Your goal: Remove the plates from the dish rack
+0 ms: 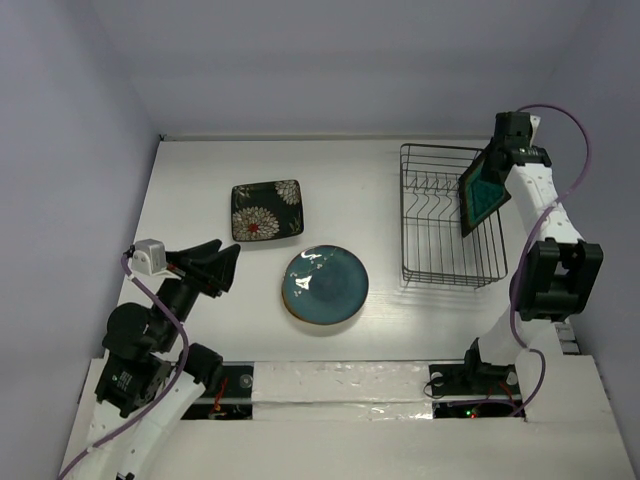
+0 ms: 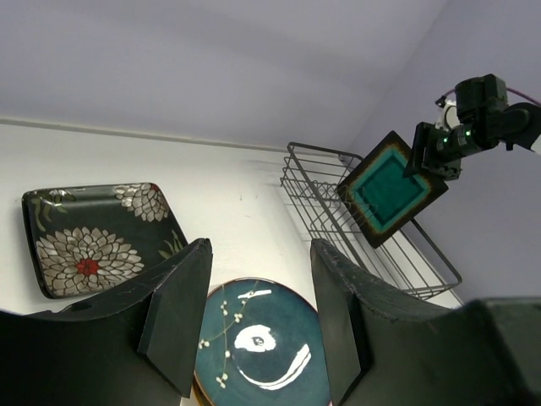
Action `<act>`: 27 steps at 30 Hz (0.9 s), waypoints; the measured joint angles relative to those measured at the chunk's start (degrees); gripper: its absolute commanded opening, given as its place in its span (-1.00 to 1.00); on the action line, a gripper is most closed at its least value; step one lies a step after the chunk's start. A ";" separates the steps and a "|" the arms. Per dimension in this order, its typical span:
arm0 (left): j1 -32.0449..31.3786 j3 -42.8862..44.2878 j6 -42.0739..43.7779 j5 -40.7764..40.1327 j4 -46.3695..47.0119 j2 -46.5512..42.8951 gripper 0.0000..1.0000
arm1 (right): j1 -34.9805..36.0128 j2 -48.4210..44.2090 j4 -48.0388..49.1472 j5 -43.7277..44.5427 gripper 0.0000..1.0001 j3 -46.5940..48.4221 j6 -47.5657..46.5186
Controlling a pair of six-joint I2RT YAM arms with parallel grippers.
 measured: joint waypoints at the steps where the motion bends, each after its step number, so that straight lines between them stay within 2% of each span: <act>1: -0.09 0.00 0.00 -0.07 0.02 -0.11 -0.05 | 0.00 0.22 -0.31 0.00 0.10 0.09 -0.35; 2: -0.17 0.00 0.00 -0.13 0.04 -0.22 -0.05 | 0.00 0.31 -0.81 0.00 0.04 0.20 -0.66; 4: -0.39 0.00 0.00 -0.15 0.02 -0.31 -0.05 | 0.00 0.33 -2.34 0.07 -0.22 1.36 -1.70; 5: -0.52 0.00 0.00 -0.15 0.02 -0.33 -0.05 | 0.00 0.33 -2.93 0.09 -0.38 2.25 -2.08; 6: -0.55 0.00 0.00 -0.17 0.02 -0.35 -0.05 | 0.00 0.35 -3.39 0.22 -0.61 3.39 -2.43; 9: -0.55 0.00 0.00 -0.17 0.02 -0.35 -0.06 | 0.22 0.33 -5.11 -1.20 -0.87 5.33 -4.22; 12: -0.57 0.00 -0.02 -0.17 0.02 -0.35 -0.06 | 0.48 0.09 -6.75 -0.74 -1.00 5.64 -6.34; 18: -0.61 0.00 -0.02 -0.15 0.02 -0.35 -0.06 | 0.92 -1.25 -9.03 0.63 -1.00 5.62 -4.83; 27: -0.61 0.00 -0.02 -0.13 0.02 -0.35 -0.06 | 5.25 -5.81 -10.78 5.11 -1.00 5.64 -8.96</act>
